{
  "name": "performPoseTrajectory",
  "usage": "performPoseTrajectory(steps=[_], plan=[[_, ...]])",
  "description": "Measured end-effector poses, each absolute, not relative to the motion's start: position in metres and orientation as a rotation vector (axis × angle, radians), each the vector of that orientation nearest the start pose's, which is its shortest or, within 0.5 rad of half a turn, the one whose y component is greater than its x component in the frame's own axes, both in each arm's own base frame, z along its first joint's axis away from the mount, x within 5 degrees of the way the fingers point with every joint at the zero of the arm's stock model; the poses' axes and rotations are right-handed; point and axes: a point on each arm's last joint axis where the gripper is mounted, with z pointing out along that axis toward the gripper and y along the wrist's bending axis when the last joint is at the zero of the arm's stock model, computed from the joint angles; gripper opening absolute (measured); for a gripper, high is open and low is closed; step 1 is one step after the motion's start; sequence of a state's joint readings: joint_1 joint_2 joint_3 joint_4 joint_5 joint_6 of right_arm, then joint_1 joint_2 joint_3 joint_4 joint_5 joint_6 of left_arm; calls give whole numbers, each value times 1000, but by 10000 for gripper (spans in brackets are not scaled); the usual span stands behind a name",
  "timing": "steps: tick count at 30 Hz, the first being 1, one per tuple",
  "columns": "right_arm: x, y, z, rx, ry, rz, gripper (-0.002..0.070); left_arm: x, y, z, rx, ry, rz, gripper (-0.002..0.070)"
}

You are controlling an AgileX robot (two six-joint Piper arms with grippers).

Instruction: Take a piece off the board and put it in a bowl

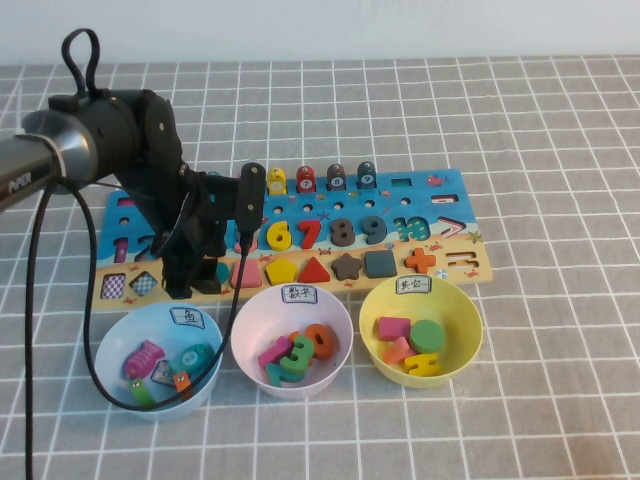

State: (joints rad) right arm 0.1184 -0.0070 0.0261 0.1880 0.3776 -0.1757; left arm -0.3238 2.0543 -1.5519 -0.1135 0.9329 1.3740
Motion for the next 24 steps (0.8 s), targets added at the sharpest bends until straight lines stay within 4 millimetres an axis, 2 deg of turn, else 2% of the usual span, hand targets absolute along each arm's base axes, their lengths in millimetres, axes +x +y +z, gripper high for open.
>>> performPoseTrajectory(steps=[24], plan=[[52, 12, 171, -159, 1869, 146, -17, 396, -141, 184, -2455, -2278, -21, 384]])
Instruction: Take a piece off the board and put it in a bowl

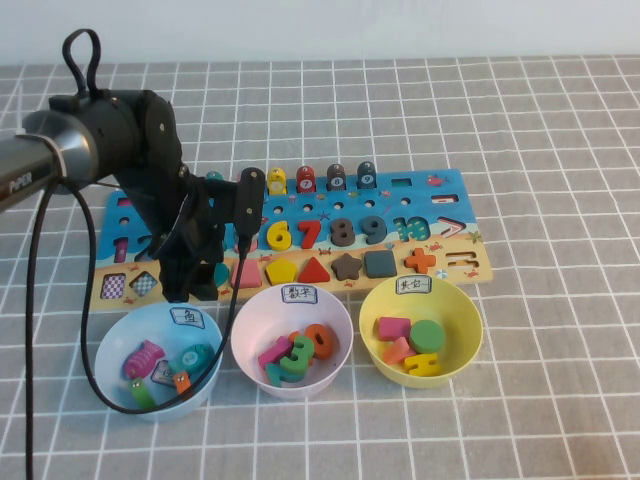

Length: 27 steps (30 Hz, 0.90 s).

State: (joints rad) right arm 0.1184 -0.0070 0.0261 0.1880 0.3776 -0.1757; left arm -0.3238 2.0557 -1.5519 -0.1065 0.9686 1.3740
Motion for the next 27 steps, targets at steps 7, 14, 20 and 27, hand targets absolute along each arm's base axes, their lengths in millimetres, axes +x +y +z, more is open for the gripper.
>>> performPoseTrajectory(steps=[7, 14, 20, 27], plan=[[52, 12, 171, -159, 1869, 146, -17, 397, -142, 183, -2450, -2273, -13, 383], [52, 12, 171, -159, 1869, 146, -17, 398, -142, 184, -2457, -2279, -24, 303], [52, 12, 171, -159, 1869, 146, -17, 399, -142, 184, -2458, -2280, -26, 283], [52, 12, 171, -159, 1869, 146, -17, 399, -142, 184, -2458, -2280, -26, 283]])
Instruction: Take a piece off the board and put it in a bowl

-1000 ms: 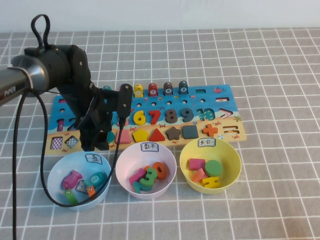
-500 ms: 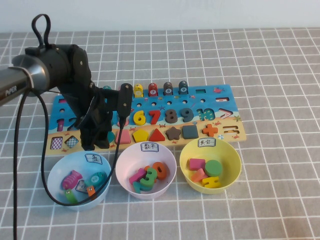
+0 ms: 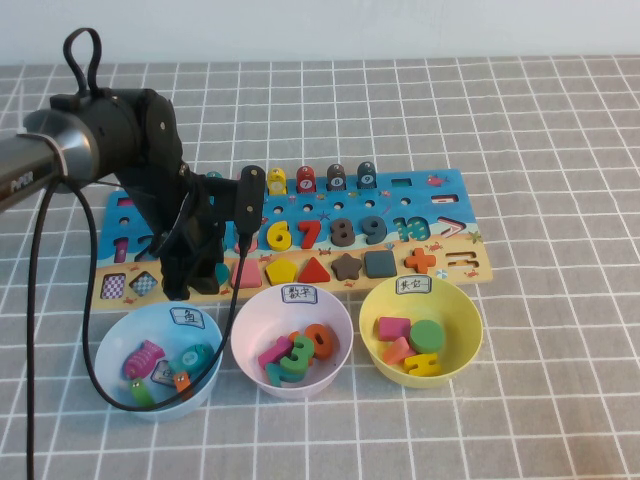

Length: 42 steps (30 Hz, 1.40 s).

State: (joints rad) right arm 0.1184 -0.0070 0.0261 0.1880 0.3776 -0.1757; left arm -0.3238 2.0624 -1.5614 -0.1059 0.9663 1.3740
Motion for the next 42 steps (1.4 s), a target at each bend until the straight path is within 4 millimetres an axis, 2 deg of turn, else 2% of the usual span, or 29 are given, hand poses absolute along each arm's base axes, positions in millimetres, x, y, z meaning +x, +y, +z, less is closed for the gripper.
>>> performPoseTrajectory(steps=[7, 15, 21, 25, 30, 36, 39, 42], plan=[[52, 12, 171, -159, 1869, 146, -17, 398, -142, 187, -2462, -2285, -27, 283], [52, 12, 171, -159, 1869, 146, -17, 394, -141, 203, -2478, -2302, -36, 283], [52, 12, 171, -159, 1869, 146, -17, 390, -140, 206, -2466, -2286, -14, 283], [52, 12, 171, -159, 1869, 146, -17, 385, -139, 220, -2446, -2316, -12, 283], [52, 12, 171, -159, 1869, 146, -17, 374, -135, 252, -2264, -2558, -9, 283], [52, 12, 171, -159, 1869, 146, -17, 351, -131, 288, -1856, -2878, 128, 283], [52, 12, 171, -159, 1869, 146, -17, 344, -131, 297, -1698, -2967, 196, 283], [52, 12, 171, -159, 1869, 146, -17, 340, -131, 300, -1613, -2999, 228, 283]])
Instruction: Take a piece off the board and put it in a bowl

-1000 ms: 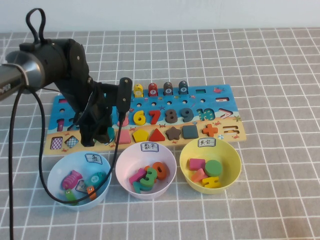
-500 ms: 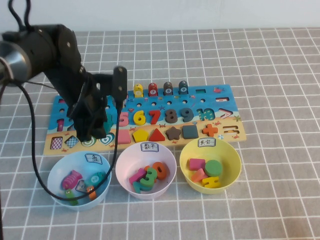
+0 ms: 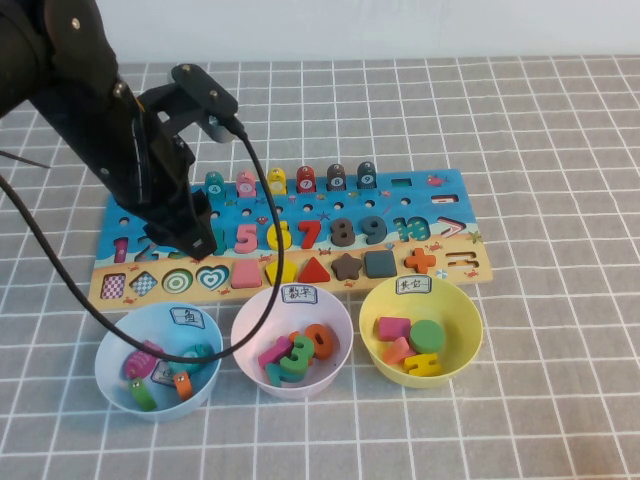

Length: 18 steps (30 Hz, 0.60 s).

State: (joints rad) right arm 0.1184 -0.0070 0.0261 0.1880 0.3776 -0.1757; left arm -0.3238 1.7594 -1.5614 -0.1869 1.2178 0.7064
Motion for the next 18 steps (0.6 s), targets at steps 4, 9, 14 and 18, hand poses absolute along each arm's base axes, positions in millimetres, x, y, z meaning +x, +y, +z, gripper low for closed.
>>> performPoseTrajectory(steps=[4, 9, 14, 18], plan=[[52, 12, 171, -159, 1869, 146, -17, 340, -131, 300, 1314, 2550, -203, 283], [52, 12, 171, -159, 1869, 146, -17, 340, -131, 300, 1305, 2554, -207, 283], [52, 12, 171, -159, 1869, 146, -17, 340, -131, 300, 1277, 2570, -211, 283], [52, 12, 171, -159, 1869, 146, -17, 335, -135, 302, 1279, 2570, -202, 283]])
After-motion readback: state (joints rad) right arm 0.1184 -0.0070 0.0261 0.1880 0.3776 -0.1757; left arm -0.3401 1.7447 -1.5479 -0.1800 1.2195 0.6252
